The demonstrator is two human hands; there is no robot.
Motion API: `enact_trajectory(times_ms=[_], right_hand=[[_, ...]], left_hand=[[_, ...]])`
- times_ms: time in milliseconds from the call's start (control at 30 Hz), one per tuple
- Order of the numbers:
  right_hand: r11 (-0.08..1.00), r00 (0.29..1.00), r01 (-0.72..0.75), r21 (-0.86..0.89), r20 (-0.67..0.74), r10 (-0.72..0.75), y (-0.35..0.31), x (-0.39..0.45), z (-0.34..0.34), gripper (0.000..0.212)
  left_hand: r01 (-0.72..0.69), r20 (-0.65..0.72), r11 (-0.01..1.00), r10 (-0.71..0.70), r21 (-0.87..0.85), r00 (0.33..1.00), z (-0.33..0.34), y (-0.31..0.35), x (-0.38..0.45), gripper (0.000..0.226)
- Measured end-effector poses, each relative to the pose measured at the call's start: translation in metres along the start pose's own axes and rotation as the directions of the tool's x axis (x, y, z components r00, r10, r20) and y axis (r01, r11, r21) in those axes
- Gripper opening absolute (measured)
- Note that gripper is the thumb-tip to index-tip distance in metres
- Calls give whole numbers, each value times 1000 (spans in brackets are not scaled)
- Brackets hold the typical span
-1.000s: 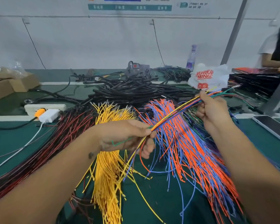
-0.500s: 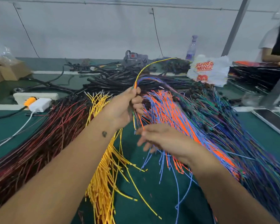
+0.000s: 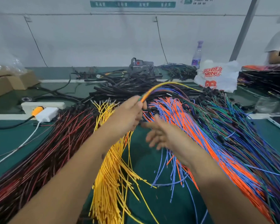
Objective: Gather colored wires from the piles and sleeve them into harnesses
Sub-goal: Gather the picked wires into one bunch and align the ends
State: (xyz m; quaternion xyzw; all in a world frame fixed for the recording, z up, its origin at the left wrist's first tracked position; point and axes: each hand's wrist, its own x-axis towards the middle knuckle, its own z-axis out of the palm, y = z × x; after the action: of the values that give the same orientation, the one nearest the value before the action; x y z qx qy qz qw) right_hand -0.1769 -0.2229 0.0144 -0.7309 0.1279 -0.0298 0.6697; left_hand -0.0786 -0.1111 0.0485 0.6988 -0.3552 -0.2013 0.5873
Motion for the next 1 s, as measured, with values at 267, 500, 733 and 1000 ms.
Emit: enact_trajectory(times_ms=[267, 500, 733, 1000], right_hand=[[903, 911, 219, 370, -409, -53, 21, 29, 2, 32], [971, 825, 232, 64, -542, -161, 53, 32, 7, 30], [954, 801, 262, 146, -584, -131, 59, 33, 6, 35], [814, 599, 555, 173, -762, -246, 53, 28, 1, 38]], left_hand=[[-95, 50, 563, 94, 821, 994, 30, -78, -22, 31], [-142, 66, 407, 194, 902, 979, 37, -96, -23, 30], [-142, 38, 546, 198, 825, 980, 35, -94, -24, 8], [-63, -47, 482, 212, 874, 976, 30, -92, -22, 24]])
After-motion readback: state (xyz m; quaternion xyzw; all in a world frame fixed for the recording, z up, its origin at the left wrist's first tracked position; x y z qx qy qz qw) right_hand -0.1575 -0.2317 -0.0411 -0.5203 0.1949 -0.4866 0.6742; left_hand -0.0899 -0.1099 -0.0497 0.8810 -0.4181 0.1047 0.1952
